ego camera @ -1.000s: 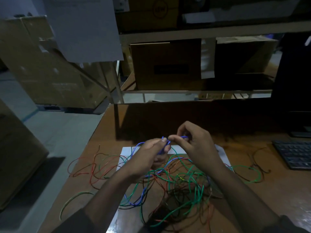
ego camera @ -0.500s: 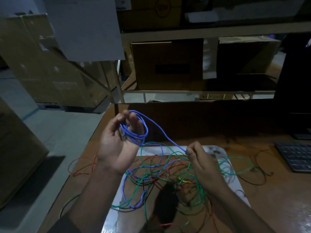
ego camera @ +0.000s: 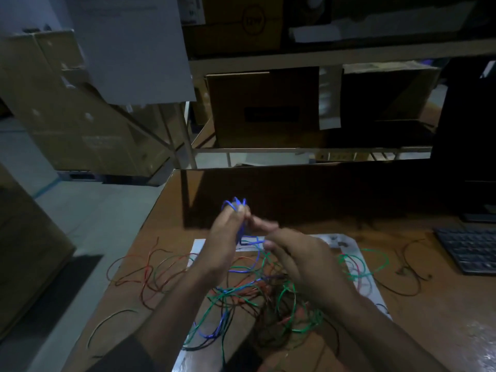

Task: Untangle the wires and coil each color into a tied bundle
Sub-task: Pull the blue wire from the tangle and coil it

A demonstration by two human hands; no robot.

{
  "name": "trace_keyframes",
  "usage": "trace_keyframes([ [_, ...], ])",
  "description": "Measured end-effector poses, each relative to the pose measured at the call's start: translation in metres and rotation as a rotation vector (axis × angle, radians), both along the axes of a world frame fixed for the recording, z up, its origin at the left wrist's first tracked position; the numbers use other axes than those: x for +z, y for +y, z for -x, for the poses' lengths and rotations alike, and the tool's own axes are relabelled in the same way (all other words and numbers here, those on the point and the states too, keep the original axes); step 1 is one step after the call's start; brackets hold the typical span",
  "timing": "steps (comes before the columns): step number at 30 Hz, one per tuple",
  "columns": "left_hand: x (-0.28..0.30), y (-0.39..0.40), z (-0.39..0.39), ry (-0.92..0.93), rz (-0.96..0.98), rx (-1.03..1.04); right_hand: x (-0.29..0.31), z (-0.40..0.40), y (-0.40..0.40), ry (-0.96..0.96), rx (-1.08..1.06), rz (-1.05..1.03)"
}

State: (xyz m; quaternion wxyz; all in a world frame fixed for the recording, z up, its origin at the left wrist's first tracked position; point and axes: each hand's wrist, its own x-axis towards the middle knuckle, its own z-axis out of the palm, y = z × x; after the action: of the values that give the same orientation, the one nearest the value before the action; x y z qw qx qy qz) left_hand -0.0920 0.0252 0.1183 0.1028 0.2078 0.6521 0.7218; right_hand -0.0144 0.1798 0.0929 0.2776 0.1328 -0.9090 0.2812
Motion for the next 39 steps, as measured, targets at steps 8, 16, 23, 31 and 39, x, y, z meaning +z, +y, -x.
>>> trace_keyframes([
  [8, 0.000, -0.002, -0.017, -0.131, 0.018, -0.215, 0.027, 0.021, 0.012, 0.092, -0.120, 0.240],
  [16, 0.006, -0.020, -0.007, -0.567, -0.528, -0.492, 0.009, 0.023, 0.027, -0.105, -0.100, 0.389],
  [23, 0.025, -0.046, 0.011, -0.604, -0.745, -0.661, -0.029, 0.004, 0.041, -0.323, 0.031, 0.651],
  [31, 0.036, -0.044, 0.016, -0.581, -0.957, -0.525, -0.038, 0.008, 0.043, -0.164, -0.366, 0.464],
  [39, 0.024, -0.010, 0.013, -0.148, -0.487, -0.253, -0.011, -0.002, -0.005, -0.349, -0.003, -0.228],
])
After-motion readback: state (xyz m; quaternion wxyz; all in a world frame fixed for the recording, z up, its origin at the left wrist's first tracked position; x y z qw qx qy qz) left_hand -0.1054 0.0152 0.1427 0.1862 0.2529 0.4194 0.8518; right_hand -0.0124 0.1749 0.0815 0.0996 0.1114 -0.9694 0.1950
